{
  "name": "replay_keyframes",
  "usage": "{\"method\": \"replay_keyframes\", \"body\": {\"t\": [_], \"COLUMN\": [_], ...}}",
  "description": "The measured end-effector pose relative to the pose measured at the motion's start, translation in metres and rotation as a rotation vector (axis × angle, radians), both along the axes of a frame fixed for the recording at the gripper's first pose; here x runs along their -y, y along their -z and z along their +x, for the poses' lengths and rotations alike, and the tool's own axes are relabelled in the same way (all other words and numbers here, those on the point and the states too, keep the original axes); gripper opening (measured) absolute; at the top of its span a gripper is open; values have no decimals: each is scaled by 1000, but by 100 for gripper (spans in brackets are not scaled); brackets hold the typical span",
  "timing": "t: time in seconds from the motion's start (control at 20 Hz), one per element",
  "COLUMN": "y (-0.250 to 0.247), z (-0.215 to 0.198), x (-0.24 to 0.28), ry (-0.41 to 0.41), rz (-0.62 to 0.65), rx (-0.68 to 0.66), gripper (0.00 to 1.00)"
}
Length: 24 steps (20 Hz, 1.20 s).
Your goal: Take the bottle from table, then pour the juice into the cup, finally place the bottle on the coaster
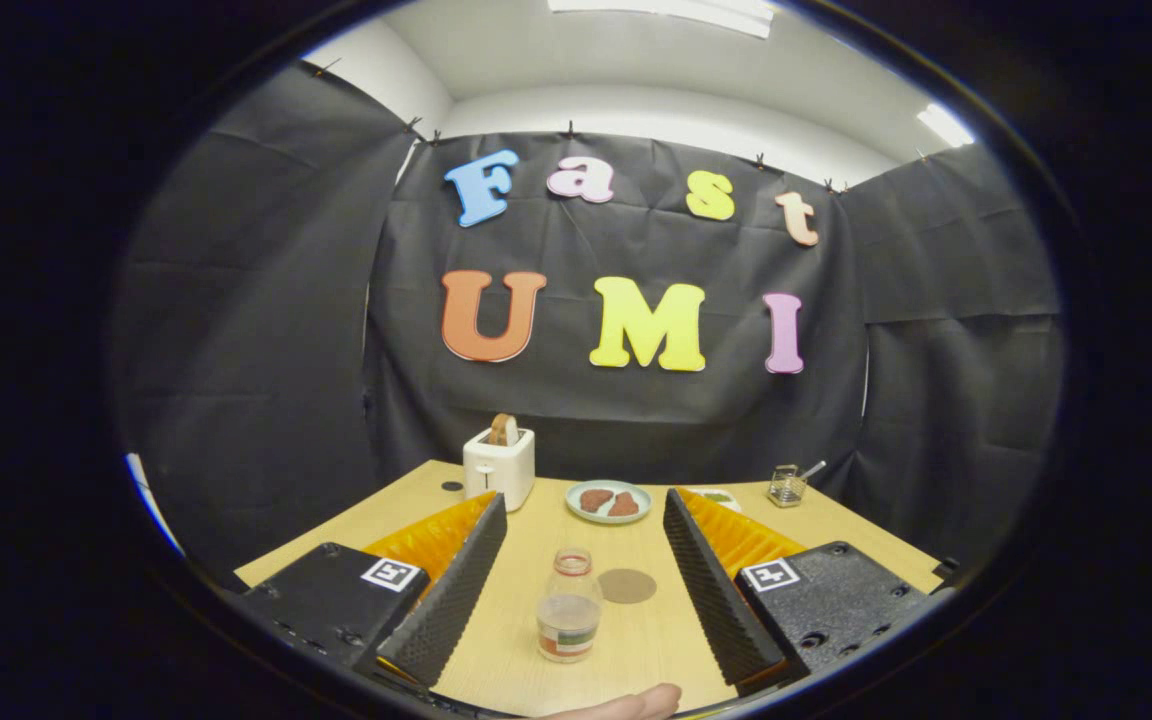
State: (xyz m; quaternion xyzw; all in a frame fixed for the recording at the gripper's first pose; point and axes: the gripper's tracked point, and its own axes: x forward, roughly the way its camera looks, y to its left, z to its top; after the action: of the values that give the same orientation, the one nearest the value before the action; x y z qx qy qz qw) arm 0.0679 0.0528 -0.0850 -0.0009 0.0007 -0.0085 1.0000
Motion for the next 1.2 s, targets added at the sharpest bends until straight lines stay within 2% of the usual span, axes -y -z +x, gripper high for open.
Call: {"method": "replay_keyframes", "body": {"t": [0.3, 0.6, 1.2], "y": [39, 85, 164], "z": [26, 45, 71], "x": [-14, -9, -10], "ry": [6, 51, 69], "rz": [-13, -23, 66], "rx": [-12, -36, -76], "gripper": [100, 100, 100]}}
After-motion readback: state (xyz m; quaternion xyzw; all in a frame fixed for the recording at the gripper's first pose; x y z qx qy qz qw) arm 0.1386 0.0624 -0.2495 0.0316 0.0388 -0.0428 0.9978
